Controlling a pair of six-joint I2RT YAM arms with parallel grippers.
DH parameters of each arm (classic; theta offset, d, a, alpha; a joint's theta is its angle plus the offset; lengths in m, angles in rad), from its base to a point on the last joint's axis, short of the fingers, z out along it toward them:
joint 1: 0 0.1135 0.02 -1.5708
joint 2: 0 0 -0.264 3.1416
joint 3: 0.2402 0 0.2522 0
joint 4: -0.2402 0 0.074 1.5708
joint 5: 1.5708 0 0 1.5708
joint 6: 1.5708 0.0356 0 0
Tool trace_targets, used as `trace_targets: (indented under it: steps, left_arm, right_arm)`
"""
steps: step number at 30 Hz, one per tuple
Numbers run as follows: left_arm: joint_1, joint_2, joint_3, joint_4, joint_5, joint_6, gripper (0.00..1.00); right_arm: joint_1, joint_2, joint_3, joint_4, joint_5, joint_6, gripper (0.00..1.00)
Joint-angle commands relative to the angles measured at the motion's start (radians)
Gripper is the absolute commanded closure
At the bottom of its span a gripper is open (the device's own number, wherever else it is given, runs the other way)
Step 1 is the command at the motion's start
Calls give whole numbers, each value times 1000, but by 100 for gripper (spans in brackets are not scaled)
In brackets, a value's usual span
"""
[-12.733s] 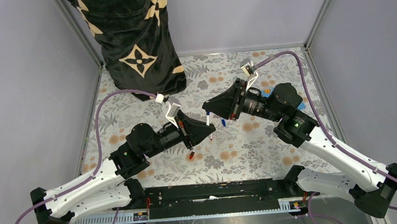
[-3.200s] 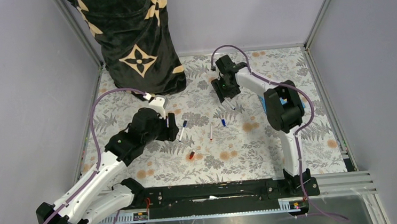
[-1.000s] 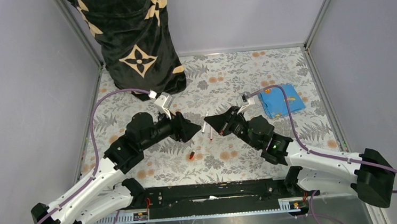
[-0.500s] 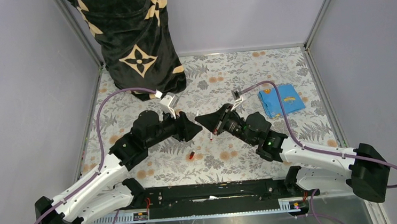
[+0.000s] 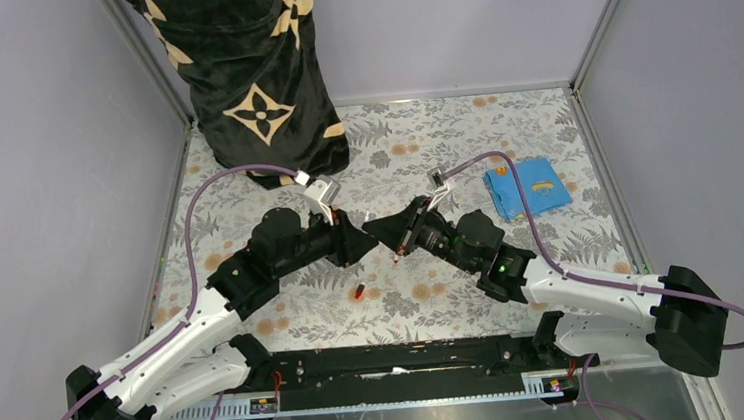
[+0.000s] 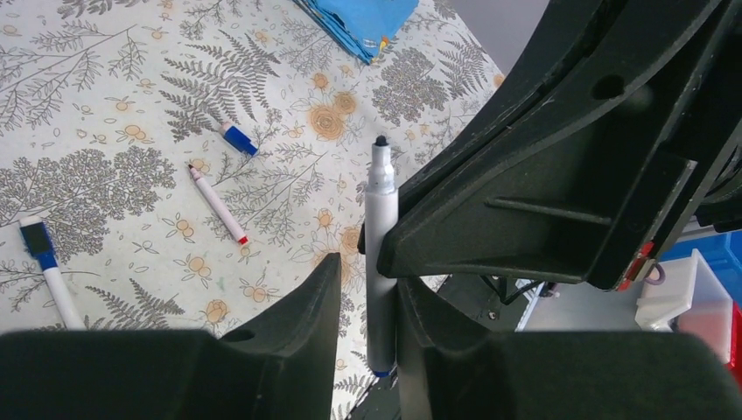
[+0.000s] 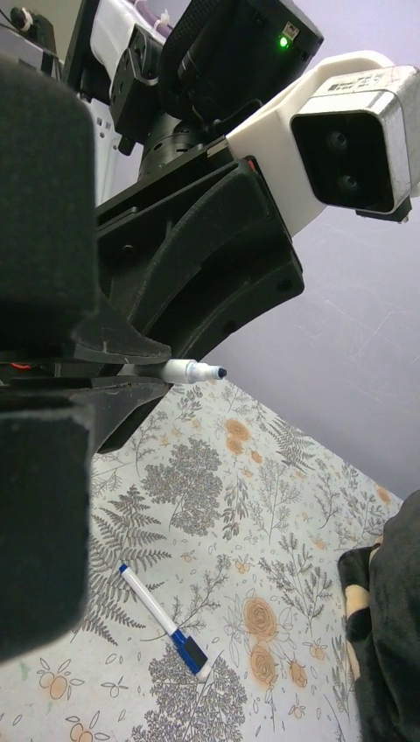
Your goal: Insert the pens into the pen caps
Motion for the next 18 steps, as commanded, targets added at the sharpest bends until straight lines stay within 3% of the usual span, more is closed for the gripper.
trace_targets:
  steps: [1, 9, 10, 11, 15, 18]
  left_arm:
    - [3, 2, 30, 54, -15, 18, 70]
    - [3, 7, 24, 52, -9, 18, 100]
    - [3, 8, 24, 50, -10, 20, 100]
    - [3, 6, 23, 48, -11, 20, 100]
    - [4, 2, 22, 20, -34, 31, 100]
    - [3, -20, 26, -33, -85, 59, 100]
  right_arm:
    - [28, -15, 49, 19, -19, -50, 100]
    - [35, -51, 49, -44, 23, -109, 100]
    - [35, -54, 47, -44, 22, -110, 98]
    - [35, -56, 46, -44, 22, -110, 95]
    - [35, -65, 41, -62, 33, -119, 68]
    - [35, -94, 25, -126, 85, -117, 59]
